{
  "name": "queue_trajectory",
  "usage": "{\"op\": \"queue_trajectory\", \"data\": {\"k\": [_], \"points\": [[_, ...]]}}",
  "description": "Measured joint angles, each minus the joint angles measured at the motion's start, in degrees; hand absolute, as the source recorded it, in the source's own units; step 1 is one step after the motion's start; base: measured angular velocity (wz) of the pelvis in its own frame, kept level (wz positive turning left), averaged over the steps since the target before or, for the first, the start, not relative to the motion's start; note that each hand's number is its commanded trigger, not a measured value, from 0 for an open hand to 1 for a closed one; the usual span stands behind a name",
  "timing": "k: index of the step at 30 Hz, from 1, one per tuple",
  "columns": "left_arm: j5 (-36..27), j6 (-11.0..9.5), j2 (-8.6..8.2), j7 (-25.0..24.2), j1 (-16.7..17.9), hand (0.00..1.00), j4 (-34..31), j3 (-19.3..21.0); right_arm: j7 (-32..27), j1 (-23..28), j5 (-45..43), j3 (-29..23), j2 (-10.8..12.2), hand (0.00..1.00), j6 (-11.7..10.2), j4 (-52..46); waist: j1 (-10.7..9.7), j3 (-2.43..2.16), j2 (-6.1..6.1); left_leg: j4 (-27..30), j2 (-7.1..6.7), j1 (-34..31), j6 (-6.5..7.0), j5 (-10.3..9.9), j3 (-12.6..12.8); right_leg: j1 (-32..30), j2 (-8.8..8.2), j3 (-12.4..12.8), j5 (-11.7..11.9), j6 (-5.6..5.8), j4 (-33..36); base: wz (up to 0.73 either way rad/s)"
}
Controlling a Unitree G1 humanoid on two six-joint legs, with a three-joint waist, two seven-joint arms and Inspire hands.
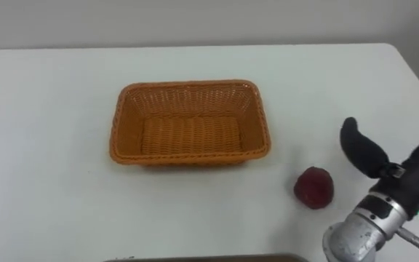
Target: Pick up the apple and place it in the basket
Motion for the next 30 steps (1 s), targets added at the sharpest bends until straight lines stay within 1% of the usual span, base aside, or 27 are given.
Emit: {"op": "queue_trajectory", "data": {"k": [2,6,7,8,10,13,18,21,30], "points": [[0.0,0.0,0.00,-0.4,-0.1,0.00,0.0,-0.8,3.0,0.6,0.0,1.8,0.0,0.00,0.1,0.5,0.0,0.06,-0.03,0.0,-0.01,-0.1,0.00,0.0,0.0,0.0,-0.04,-0.1,0.0,0.01,0.0,0.00],[0.0,0.0,-0.01,-0.4,-0.2,0.00,-0.1,-0.9,5.7,1.4,0.1,3.6,0.0,0.00,0.1,3.0,0.2,0.06,0.11,0.0,-0.01,-0.2,0.00,0.0,0.0,0.0,-0.03,0.0,0.0,0.00,0.0,0.00],[-0.1,0.0,-0.01,-0.4,-0.2,0.00,-0.1,-1.1,6.6,1.3,0.2,4.0,0.0,0.00,0.1,3.8,0.1,0.02,0.28,0.0,0.00,-0.5,0.00,0.0,0.0,0.0,-0.01,0.0,0.1,-0.01,0.0,0.00],[-0.2,0.0,-0.01,-0.4,-0.4,0.00,-0.1,-1.6,7.4,1.3,0.3,4.1,0.0,0.00,0.1,4.5,0.1,-0.14,0.61,0.0,0.00,-0.6,0.00,0.0,0.0,-0.1,-0.01,0.1,0.1,0.03,0.0,0.00],[-0.3,0.0,-0.02,-0.4,-0.6,0.00,-0.1,-2.6,7.9,1.3,0.5,4.1,0.0,0.00,0.1,4.6,0.2,-0.19,1.14,0.0,-0.01,-0.5,0.00,0.0,0.1,-0.1,0.01,0.2,0.2,0.08,0.0,-0.02],[-1.0,0.0,-0.02,-0.3,-1.1,0.00,0.0,-2.5,8.6,1.4,0.5,4.5,0.0,0.00,0.1,4.6,0.2,-0.31,1.58,0.0,0.00,0.0,0.00,0.0,0.1,0.1,0.04,0.3,0.2,0.07,0.0,-0.01],[-1.1,-0.1,-0.02,-0.3,-1.2,0.00,0.0,-2.6,9.2,1.4,0.5,4.7,0.0,0.00,0.1,4.6,0.2,-0.32,1.49,0.0,0.00,0.2,0.00,0.0,0.2,0.4,0.05,0.5,0.2,0.07,0.0,0.00],[-1.1,-0.1,0.00,-0.3,-1.2,0.00,0.1,-3.0,9.7,1.4,0.7,5.1,0.0,0.00,0.1,4.6,0.1,-0.17,1.52,-0.1,0.00,0.6,0.00,0.0,0.2,1.0,0.05,0.5,0.2,0.07,0.0,0.00],[-1.0,-0.2,0.03,-0.4,-0.5,0.00,-0.1,-3.1,13.0,2.0,0.8,5.1,0.0,0.00,0.2,8.1,0.0,-0.23,1.46,-1.0,0.09,0.9,0.00,0.0,0.3,1.0,0.15,0.5,0.3,0.03,0.0,0.00]]}}
